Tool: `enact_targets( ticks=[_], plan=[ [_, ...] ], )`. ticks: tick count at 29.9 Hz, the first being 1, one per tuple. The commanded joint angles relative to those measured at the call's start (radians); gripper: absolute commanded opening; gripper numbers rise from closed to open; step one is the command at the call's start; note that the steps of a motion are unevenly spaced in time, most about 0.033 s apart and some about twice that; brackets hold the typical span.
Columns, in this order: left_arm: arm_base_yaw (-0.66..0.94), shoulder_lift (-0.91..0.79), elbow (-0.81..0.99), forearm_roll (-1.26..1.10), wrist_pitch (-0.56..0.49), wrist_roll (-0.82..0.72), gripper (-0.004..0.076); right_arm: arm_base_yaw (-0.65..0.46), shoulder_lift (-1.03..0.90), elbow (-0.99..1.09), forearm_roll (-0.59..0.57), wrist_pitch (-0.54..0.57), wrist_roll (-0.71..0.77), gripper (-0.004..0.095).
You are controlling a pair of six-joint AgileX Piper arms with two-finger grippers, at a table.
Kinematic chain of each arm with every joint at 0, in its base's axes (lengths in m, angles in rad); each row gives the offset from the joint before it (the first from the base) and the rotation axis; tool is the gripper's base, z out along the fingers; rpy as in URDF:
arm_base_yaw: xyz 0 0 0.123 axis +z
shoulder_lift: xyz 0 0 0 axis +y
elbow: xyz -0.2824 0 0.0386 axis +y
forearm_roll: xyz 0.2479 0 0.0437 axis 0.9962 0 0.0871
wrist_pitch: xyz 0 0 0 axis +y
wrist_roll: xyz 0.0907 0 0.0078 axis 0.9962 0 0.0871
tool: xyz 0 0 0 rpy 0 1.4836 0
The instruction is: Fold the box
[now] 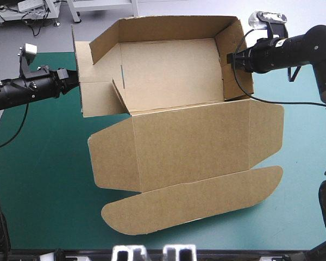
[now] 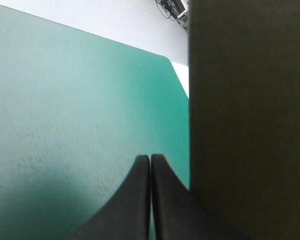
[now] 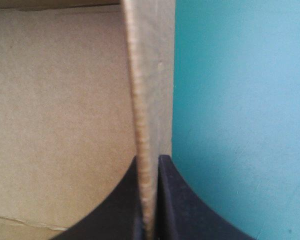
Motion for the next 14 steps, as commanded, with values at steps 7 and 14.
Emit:
enact_targets(
  ticks=[7,14],
  plan=[
    [-0.027,-0.104,-0.029,-0.078,0.074,-0.008,-0.0010,0.107,-0.048,-0.030,-0.053,-0.168,-0.002,-0.0014],
    [-0.098,-0.120,-0.029,-0.067,0.074,-0.004,-0.0010,0.119,-0.020,-0.030,-0.040,-0.166,0.019,-0.0014]
  ],
)
